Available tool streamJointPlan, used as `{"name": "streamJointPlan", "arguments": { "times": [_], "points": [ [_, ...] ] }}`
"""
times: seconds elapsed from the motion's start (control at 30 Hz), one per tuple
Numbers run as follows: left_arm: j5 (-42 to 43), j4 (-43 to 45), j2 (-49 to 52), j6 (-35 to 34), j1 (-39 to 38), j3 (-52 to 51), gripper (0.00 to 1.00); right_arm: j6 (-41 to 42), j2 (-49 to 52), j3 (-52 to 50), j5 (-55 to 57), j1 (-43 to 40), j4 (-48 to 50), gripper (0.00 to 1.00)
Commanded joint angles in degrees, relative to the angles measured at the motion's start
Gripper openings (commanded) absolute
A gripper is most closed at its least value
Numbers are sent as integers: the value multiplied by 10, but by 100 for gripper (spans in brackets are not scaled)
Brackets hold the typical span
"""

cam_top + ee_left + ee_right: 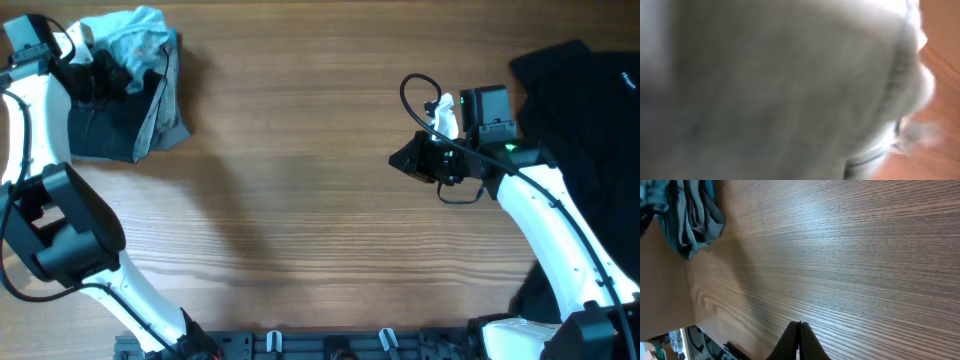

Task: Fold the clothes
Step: 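Press the bundle down onto the stack with the left gripper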

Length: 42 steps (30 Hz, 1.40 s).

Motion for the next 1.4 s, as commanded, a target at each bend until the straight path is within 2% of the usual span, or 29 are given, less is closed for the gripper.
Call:
{"name": "streamJointPlan", "arguments": {
  "times": [0.0,0.27,0.3,0.33,0.4,0.43,0.67,0.7,0.73,0.77,0.8,0.83,0.9,1.03,1.1,1.13,1.17,1.23,1.37],
  "points": [
    [32,-34,-17,12,4,-2,4,0,-6,10,-11,0,0,5],
    [44,-122,-97,12,10,-2,8,0,-6,10,-9,0,4,5],
    [31,-130,-106,11,10,-2,27,0,-6,10,-9,0,4,5],
    [14,-134,-112,11,10,-2,73,0,-6,10,-9,0,4,5],
    [-22,-137,-118,11,10,-2,95,0,-6,10,-9,0,4,5],
    [-45,-139,-121,11,11,-2,100,0,-6,10,-9,0,4,5],
    [-73,-136,-121,-9,32,-2,100,-1,-6,10,-9,0,4,5],
    [-71,-128,-121,-14,37,-2,95,-1,-6,10,-9,0,4,5],
    [-68,-118,-121,-14,40,-2,77,-1,-6,10,-9,0,4,5],
    [-69,-105,-121,-12,42,-2,63,-1,-6,10,-9,0,4,5],
    [-71,-81,-116,6,43,-3,12,-1,-6,10,-9,0,4,5],
    [-71,-69,-114,13,43,-4,4,0,-6,10,-9,0,4,5],
    [-67,-37,-102,33,40,-10,4,0,-6,10,-9,0,4,5],
    [7,3,-46,140,21,-23,4,0,-6,10,-7,0,5,5],
    [-26,6,-14,134,14,-23,4,0,-6,10,-7,0,5,5],
    [-65,5,5,110,12,-23,4,0,-6,10,-7,0,4,4],
    [-103,6,19,77,12,-23,11,0,-6,10,-7,0,3,5],
    [-149,7,39,29,17,-23,42,0,-6,10,-7,0,4,4],
    [-125,8,37,28,30,-19,60,-1,-6,10,-7,0,4,5]
  ]
}}
